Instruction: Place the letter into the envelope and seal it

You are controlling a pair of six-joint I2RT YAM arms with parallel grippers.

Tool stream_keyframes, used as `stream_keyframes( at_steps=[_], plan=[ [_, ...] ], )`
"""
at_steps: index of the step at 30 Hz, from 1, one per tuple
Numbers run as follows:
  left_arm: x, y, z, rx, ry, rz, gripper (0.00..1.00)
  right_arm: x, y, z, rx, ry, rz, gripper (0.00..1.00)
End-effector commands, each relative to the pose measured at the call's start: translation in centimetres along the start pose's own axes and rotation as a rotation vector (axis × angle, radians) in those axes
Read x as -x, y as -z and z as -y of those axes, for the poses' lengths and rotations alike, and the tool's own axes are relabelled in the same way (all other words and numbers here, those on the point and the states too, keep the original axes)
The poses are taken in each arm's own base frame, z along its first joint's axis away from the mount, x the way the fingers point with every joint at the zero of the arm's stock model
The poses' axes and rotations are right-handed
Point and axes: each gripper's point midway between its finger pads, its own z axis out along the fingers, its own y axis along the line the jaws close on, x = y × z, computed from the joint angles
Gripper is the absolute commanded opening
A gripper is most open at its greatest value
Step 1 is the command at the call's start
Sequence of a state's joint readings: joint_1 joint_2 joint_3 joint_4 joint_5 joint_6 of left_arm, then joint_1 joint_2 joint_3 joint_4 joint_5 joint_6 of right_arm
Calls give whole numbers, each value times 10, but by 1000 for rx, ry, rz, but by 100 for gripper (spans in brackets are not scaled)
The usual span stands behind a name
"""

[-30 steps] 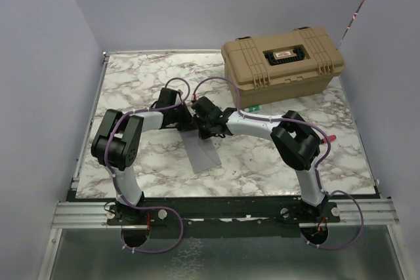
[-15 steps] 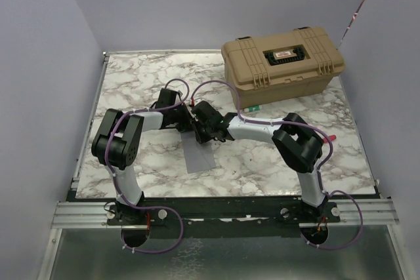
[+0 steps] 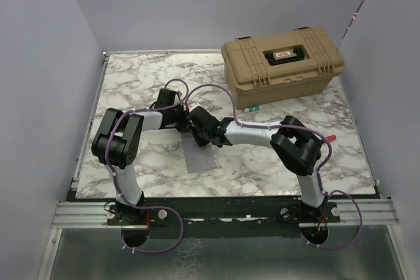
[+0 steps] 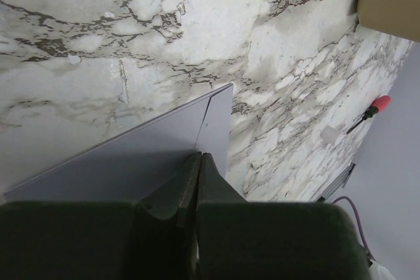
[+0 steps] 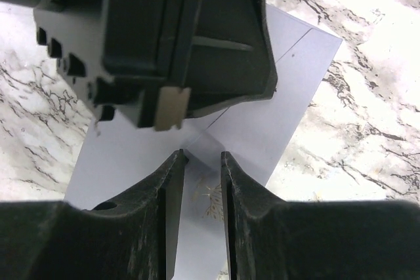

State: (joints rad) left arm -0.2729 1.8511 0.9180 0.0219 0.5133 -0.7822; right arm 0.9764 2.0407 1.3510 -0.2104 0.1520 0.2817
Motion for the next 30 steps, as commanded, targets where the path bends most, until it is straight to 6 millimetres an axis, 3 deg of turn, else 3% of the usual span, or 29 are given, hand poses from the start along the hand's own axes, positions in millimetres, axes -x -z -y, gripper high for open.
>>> stream_keyframes(
  at_steps=[1,12,30],
  plan=[
    [-31,-6,-81,269,63,-66,0,-125,1,-2,-17,121,-369,31],
    [-27,-6,-83,278,61,-63,0,-148,14,-2,-9,118,-397,28],
    [-24,-12,-82,272,75,-73,0,-178,37,1,14,54,-458,3]
  ],
)
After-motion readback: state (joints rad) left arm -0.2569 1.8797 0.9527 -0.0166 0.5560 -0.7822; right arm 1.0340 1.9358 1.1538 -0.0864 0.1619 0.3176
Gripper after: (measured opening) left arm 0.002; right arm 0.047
